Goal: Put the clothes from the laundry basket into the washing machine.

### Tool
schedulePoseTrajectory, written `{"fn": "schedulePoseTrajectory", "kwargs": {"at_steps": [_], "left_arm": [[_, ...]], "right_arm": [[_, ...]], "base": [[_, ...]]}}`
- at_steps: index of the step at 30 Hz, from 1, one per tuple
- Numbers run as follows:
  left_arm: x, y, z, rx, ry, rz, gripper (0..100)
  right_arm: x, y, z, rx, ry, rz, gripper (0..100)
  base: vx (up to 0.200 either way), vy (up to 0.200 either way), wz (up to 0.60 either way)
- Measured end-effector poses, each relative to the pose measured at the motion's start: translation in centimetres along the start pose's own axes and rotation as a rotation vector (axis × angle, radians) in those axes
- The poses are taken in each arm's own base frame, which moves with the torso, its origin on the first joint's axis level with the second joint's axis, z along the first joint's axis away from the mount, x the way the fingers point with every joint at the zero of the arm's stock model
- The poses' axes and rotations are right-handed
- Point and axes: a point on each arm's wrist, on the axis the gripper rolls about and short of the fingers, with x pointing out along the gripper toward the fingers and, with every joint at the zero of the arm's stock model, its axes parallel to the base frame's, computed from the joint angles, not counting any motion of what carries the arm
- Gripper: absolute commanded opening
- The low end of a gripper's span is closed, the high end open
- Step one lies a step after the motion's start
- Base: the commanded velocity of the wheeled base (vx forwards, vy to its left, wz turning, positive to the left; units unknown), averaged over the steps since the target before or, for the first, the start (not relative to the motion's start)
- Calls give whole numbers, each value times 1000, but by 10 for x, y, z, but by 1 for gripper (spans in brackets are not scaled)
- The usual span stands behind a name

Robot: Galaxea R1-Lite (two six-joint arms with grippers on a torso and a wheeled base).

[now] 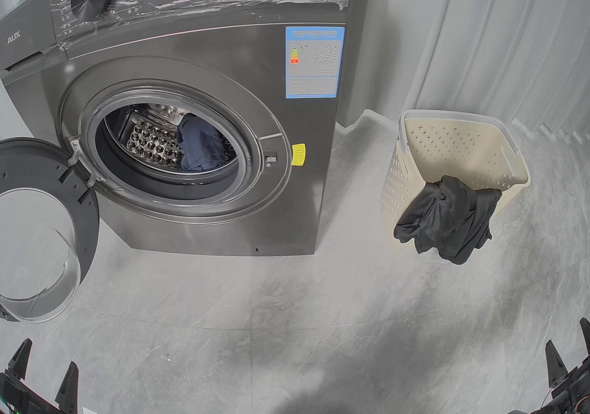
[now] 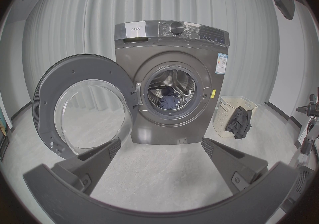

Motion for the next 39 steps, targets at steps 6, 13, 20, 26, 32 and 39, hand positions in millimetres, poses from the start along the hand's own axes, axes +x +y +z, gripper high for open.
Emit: {"fn": "schedulePoseTrajectory", "kwargs": {"at_steps": [6, 13, 20, 26, 32, 39], "left_arm": [[0, 0, 0, 3, 1, 0, 100], [0, 0, 0, -2, 1, 0, 100], [0, 0, 0, -4, 1, 0, 100], [0, 0, 0, -6, 2, 1, 100], [0, 0, 0, -9, 2, 4, 100], [0, 0, 0, -5, 2, 4, 100]], "right_arm": [[0, 0, 0, 0, -1, 0, 100], [0, 0, 0, 0, 0, 0, 100], [0, 0, 0, 0, 1, 0, 100], [0, 0, 0, 0, 1, 1, 100], [0, 0, 0, 0, 1, 1, 100], [0, 0, 0, 1, 1, 0, 100]], "base": [[0, -167, 0], [0, -57, 0], [0, -200, 0], [0, 0, 0], [0, -200, 0], [0, -200, 0]]}}
